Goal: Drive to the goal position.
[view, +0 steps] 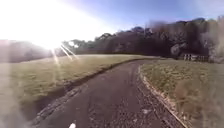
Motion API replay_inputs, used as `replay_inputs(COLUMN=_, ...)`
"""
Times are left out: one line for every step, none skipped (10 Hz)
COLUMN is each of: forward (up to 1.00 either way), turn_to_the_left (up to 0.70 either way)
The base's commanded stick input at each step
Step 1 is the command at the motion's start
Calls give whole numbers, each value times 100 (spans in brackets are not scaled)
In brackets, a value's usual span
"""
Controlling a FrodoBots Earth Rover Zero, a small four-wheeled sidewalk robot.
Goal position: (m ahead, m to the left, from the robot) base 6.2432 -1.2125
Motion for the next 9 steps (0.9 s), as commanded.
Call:
replay_inputs(forward=85, turn_to_the_left=-34)
replay_inputs(forward=85, turn_to_the_left=0)
replay_inputs(forward=85, turn_to_the_left=0)
replay_inputs(forward=85, turn_to_the_left=0)
replay_inputs(forward=85, turn_to_the_left=0)
replay_inputs(forward=85, turn_to_the_left=0)
replay_inputs(forward=85, turn_to_the_left=0)
replay_inputs(forward=85, turn_to_the_left=0)
replay_inputs(forward=85, turn_to_the_left=0)
